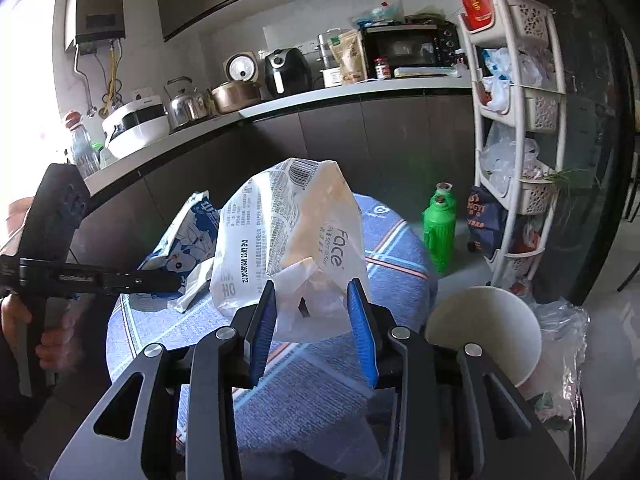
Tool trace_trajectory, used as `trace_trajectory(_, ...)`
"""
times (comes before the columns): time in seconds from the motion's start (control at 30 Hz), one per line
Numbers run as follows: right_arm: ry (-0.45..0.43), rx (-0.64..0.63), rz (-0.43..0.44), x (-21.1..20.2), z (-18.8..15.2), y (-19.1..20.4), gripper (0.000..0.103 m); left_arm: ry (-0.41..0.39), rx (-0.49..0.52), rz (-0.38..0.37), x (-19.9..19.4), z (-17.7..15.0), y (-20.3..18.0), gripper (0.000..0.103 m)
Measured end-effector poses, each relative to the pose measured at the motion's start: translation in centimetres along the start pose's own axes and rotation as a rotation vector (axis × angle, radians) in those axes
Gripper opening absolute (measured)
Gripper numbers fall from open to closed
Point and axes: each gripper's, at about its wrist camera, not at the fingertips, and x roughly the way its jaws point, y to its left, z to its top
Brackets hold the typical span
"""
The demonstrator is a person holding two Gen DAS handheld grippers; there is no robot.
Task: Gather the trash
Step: 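Carry the blue-white wrapper and white plastic bag over the white bin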
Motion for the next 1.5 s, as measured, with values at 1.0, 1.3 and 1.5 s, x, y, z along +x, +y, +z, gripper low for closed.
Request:
trace_trajectory(1.0,0.063,0.311,-0.224,-0.5,-6.1,-17.9,0.034,0.197,0.142,-0.17,17.5,4.8,-14.0,0.035)
trace_trajectory(1.3,0.115,0.322,-0.249,3.5,-7.1,-21.3,0.034,0.289,0.202,-0.116,24.0,5.1,-15.3,0.036)
trace_trajectory(1.5,0.124,0.326,-0.251,5.5,-7.2,-22.4,0.037,0.308,0.22,-0.088,26.1,5.6,-15.2,0.038)
